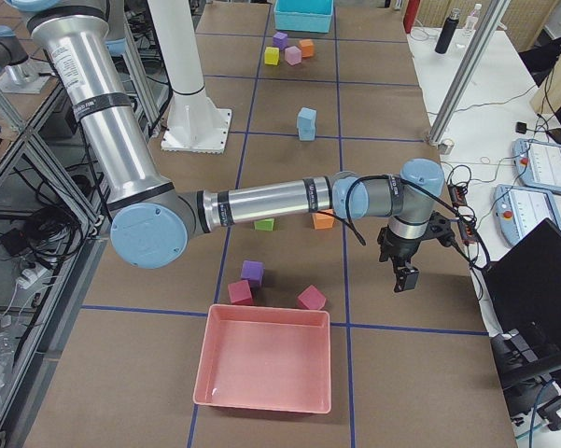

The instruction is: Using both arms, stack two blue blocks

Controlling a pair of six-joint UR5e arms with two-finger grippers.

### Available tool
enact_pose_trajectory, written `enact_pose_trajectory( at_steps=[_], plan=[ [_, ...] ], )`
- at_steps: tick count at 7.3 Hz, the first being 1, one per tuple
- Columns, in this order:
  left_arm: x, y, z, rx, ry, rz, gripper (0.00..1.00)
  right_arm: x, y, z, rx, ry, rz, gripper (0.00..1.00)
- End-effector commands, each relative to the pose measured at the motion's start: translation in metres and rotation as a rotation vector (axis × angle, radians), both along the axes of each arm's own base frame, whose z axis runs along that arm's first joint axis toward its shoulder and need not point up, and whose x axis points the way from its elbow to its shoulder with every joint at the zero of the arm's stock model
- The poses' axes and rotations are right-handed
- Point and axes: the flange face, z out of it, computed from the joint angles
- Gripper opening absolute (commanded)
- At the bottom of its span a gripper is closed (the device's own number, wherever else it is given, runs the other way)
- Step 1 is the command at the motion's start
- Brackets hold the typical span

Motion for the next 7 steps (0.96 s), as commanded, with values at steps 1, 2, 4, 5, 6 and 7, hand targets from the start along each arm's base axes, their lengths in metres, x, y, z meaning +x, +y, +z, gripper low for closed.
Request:
enact_pose_trajectory(
  at_steps=[1,2,4,5,6,7],
  plan=[
    [0.000,0.001,0.001,-0.003,0.000,-0.001,0.97,-0.002,-0.003,-0.004,-0.007,-0.002,0.017,0.99],
    [0.000,0.002,0.002,-0.006,0.000,-0.001,0.97,-0.004,-0.003,-0.004,-0.016,-0.002,0.026,0.99],
    [-0.001,0.004,0.005,-0.009,0.000,-0.003,0.97,-0.004,0.002,0.007,-0.051,-0.009,0.046,0.99],
    [-0.001,0.004,0.005,-0.008,0.000,-0.002,0.97,-0.004,0.003,0.010,-0.055,-0.007,0.045,0.99],
    [-0.001,0.003,0.004,0.000,0.000,-0.002,0.97,-0.004,0.003,0.012,-0.060,-0.006,0.045,0.99],
    [-0.001,0.003,0.005,0.010,0.000,-0.002,0.97,-0.004,0.003,0.012,-0.060,-0.008,0.045,0.99]
  ],
)
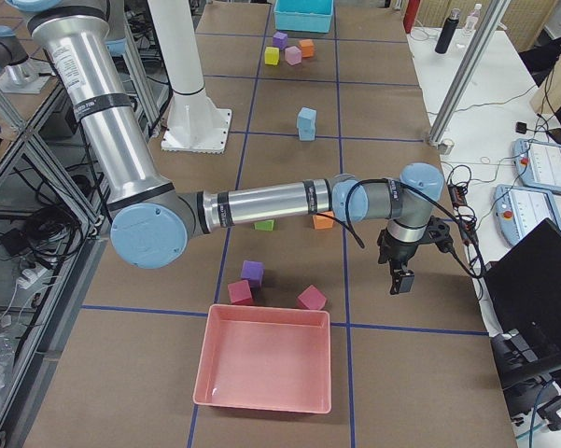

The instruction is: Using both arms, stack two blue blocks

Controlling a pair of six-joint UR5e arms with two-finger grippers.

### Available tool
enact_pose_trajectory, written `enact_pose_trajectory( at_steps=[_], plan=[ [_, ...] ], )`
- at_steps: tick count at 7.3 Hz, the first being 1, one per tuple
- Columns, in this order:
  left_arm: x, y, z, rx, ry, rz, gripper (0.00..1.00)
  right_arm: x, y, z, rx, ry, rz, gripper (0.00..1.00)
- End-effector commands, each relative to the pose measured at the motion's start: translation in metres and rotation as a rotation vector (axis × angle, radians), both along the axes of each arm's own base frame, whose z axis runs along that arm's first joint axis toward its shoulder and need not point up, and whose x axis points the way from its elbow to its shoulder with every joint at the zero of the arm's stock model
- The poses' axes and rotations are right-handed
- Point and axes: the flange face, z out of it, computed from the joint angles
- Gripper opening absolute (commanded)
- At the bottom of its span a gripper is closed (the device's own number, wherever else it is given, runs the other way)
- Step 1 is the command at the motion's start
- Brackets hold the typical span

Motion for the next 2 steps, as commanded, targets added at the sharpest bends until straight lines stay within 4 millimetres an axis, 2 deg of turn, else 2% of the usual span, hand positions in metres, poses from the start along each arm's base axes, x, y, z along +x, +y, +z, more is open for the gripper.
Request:
enact_pose_trajectory(
  at_steps=[1,2],
  plan=[
    [-0.0001,-0.0001,0.0007,0.011,0.000,0.000,0.97,-0.0001,0.0003,0.0015,-0.003,-0.001,0.000,0.99],
    [-0.0001,0.0000,0.0015,0.009,0.000,-0.001,0.97,-0.0001,0.0003,0.0015,-0.003,-0.001,0.000,0.99]
  ],
)
